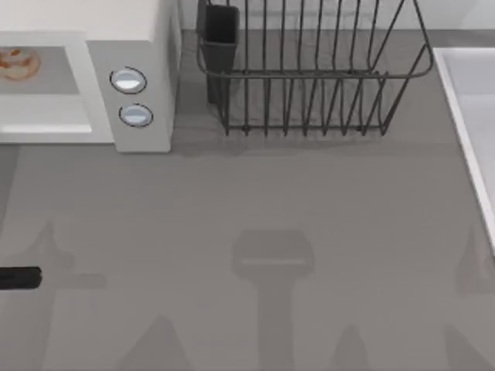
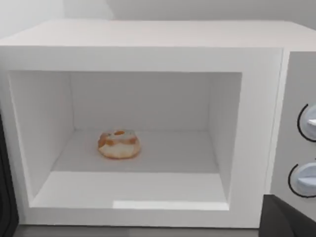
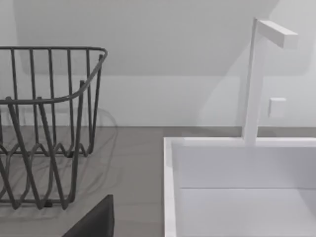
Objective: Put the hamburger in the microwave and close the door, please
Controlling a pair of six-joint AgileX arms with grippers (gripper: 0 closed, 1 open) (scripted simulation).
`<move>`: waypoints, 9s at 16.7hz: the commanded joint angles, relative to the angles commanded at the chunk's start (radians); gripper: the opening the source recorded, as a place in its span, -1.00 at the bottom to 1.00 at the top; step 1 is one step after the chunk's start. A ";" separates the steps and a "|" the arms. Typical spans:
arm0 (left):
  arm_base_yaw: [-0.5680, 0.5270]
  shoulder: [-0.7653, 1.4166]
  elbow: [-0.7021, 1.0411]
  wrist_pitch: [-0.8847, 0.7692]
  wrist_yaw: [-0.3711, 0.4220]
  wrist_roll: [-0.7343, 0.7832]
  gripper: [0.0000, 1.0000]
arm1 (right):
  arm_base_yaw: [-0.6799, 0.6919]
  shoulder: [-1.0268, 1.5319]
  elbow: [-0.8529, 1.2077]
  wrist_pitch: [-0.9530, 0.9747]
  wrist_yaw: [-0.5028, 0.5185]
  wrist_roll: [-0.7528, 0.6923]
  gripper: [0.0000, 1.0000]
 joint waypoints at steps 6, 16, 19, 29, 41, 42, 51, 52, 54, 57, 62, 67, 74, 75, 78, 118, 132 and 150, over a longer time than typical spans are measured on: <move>-0.045 0.059 -0.022 0.069 -0.043 0.001 -1.00 | 0.000 0.000 0.000 0.000 0.000 0.000 1.00; -0.282 0.033 0.069 -0.047 -0.283 0.001 -1.00 | 0.000 0.000 0.000 0.000 0.000 0.000 1.00; -0.293 0.029 0.074 -0.054 -0.294 0.001 -1.00 | 0.000 0.000 0.000 0.000 0.000 0.000 1.00; -0.036 -0.123 0.180 -0.318 -0.038 -0.002 -1.00 | 0.000 0.000 0.000 0.000 0.000 0.000 1.00; 0.126 -0.063 0.309 -0.439 0.100 0.069 -1.00 | 0.000 0.000 0.000 0.000 0.000 0.000 1.00; 0.166 -0.010 0.356 -0.459 0.126 0.102 -1.00 | 0.000 0.000 0.000 0.000 0.000 0.000 1.00; 0.678 0.831 0.896 -0.742 0.455 0.525 -1.00 | 0.000 0.000 0.000 0.000 0.000 0.000 1.00; 0.738 0.938 0.956 -0.773 0.493 0.574 -1.00 | 0.000 0.000 0.000 0.000 0.000 0.000 1.00; 0.852 1.132 1.070 -0.830 0.567 0.667 -1.00 | 0.000 0.000 0.000 0.000 0.000 0.000 1.00; 0.998 1.357 1.221 -0.892 0.667 0.785 -1.00 | 0.000 0.000 0.000 0.000 0.000 0.000 1.00; 1.144 1.557 1.374 -0.946 0.775 0.900 -1.00 | 0.000 0.000 0.000 0.000 0.000 0.000 1.00; 1.155 1.571 1.385 -0.949 0.784 0.909 -1.00 | 0.000 0.000 0.000 0.000 0.000 0.000 1.00; 1.154 1.621 1.272 -0.780 0.786 0.910 -1.00 | 0.000 0.000 0.000 0.000 0.000 0.000 1.00; 1.156 1.636 1.240 -0.727 0.786 0.910 -1.00 | 0.000 0.000 0.000 0.000 0.000 0.000 1.00; 1.157 1.679 1.152 -0.598 0.786 0.913 -1.00 | 0.000 0.000 0.000 0.000 0.000 0.000 1.00; 0.609 1.062 0.480 -0.296 0.477 0.380 -1.00 | 0.000 0.000 0.000 0.000 0.000 0.000 1.00; 0.112 0.898 0.382 -0.284 0.136 0.006 -1.00 | 0.000 0.000 0.000 0.000 0.000 0.000 1.00; 0.104 1.416 0.685 -0.070 0.136 0.006 -1.00 | 0.000 0.000 0.000 0.000 0.000 0.000 1.00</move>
